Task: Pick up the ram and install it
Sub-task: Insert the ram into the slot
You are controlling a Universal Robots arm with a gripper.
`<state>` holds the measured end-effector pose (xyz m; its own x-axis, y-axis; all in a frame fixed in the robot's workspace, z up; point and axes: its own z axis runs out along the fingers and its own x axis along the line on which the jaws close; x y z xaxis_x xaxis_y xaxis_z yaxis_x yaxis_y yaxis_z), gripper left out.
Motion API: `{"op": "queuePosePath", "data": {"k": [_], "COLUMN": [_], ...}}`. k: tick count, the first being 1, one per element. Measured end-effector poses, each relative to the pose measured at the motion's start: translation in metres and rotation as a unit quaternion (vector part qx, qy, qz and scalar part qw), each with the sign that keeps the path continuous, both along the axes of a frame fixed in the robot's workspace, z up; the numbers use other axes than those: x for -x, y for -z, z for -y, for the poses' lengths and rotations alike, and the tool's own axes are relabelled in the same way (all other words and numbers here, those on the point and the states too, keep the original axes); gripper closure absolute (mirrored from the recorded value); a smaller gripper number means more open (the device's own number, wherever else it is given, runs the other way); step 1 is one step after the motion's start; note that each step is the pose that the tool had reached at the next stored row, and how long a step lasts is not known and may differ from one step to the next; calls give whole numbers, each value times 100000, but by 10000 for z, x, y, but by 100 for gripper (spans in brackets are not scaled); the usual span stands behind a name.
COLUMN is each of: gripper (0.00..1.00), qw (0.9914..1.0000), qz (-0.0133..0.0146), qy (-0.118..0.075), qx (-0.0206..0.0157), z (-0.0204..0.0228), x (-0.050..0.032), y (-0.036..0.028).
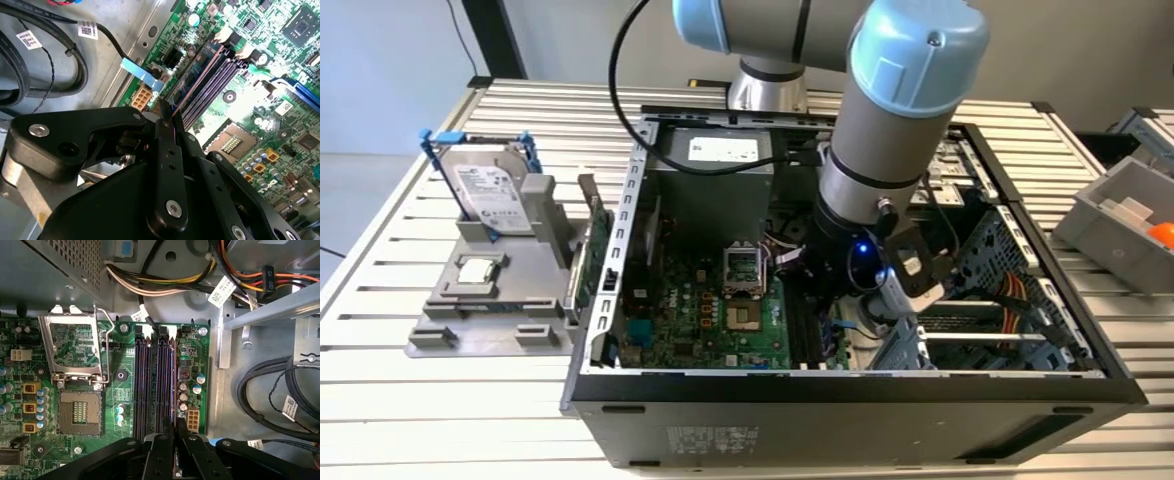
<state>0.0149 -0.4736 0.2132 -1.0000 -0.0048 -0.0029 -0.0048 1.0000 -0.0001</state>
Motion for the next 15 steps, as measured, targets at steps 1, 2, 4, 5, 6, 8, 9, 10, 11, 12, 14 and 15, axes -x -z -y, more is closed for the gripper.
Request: {"op": "queuePosePath", "data": {"k": [1, 2, 4, 5, 6, 8, 9, 10, 11, 12, 14, 15], "gripper": [100, 100, 100, 100, 100, 100, 100, 100, 100, 100, 100, 100], "qw": [99999, 99999, 99999, 99999, 99999, 99999, 99999, 99999, 99999, 99999, 99999, 99999], "qz": [0, 2, 0, -1, 1, 0, -2, -1, 0, -1, 0, -2], "qy": [26, 24, 21, 26, 28, 29, 27, 27, 28, 25, 35, 33], "qx": [384, 386, 394, 398, 395, 399, 403, 403, 405, 402, 419, 429], "z": [-28, -29, -29, -29, -29, -29, -29, -29, -29, -29, -31, -33], "x": [7, 8, 8, 8, 9, 9, 9, 9, 9, 9, 12, 12], "y": [23, 23, 23, 23, 24, 23, 23, 23, 23, 24, 23, 19]}}
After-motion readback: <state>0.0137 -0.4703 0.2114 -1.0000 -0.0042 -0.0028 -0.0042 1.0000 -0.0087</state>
